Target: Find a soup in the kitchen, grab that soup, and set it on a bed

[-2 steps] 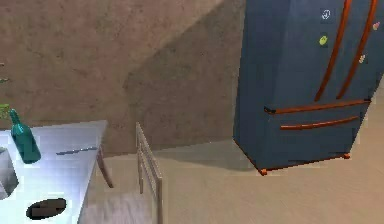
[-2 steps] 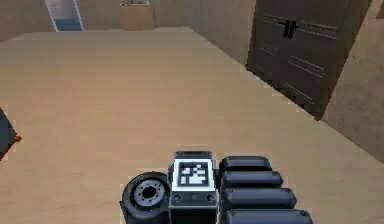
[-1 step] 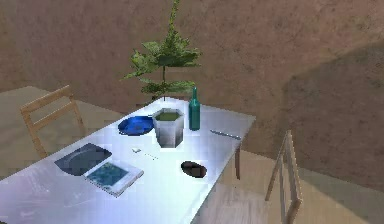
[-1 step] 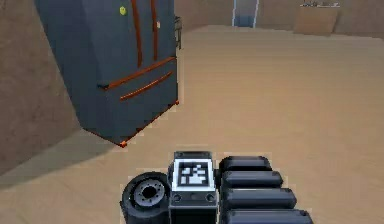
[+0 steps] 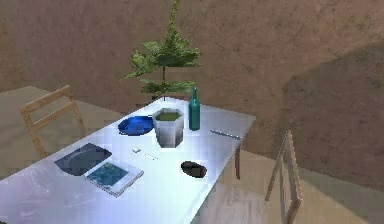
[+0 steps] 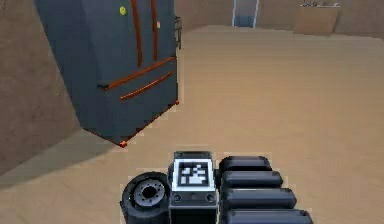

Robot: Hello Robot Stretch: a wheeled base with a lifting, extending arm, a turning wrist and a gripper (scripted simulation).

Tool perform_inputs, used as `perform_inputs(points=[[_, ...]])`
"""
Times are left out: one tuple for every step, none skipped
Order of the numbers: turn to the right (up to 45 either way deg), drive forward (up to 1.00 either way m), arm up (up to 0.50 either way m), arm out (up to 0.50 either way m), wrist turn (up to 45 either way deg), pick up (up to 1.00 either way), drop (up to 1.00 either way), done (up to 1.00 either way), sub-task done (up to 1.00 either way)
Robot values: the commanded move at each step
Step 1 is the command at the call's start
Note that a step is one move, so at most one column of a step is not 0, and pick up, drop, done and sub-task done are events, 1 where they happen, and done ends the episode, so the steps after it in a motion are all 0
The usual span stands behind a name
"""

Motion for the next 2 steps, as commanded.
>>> perform_inputs(points=[[45.0, 0.0, 0.0, 0.0, 0.0, 0.0, 0.0, 0.0, 0.0], [45.0, 0.0, 0.0, 0.0, 0.0, 0.0, 0.0, 0.0, 0.0]])
